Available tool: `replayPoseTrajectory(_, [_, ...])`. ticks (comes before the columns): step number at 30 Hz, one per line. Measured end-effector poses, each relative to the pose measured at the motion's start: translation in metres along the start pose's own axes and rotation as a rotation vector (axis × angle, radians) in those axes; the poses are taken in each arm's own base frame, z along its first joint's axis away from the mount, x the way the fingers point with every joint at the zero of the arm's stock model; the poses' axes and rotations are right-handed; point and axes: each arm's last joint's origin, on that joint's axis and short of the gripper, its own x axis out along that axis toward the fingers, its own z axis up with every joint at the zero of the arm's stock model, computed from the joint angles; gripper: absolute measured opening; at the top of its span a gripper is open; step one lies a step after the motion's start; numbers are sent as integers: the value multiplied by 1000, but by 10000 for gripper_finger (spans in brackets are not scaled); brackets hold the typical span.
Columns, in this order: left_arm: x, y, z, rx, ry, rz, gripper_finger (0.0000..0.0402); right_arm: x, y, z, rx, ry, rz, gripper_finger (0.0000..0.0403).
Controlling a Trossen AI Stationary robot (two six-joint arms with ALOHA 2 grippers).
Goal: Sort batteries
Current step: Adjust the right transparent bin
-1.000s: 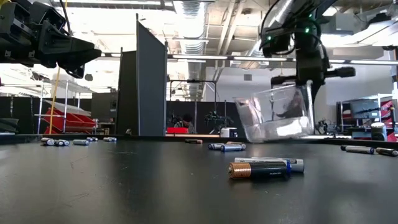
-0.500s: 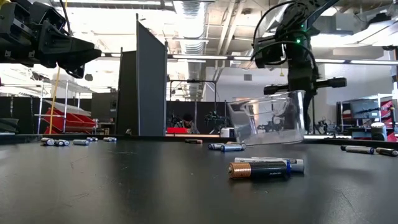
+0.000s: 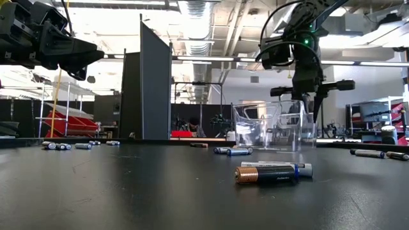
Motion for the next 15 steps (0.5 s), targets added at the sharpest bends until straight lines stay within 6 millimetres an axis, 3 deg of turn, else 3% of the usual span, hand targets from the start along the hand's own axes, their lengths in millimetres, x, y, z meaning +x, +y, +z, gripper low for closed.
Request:
replayPoseTrajectory(12, [0, 0, 0, 0, 1, 0, 112, -52, -1, -12, 209, -28, -95, 87])
replayPoseTrajectory(15, [0, 0, 0, 0, 0, 0, 112, -66, 4, -16, 367, -48, -127, 87])
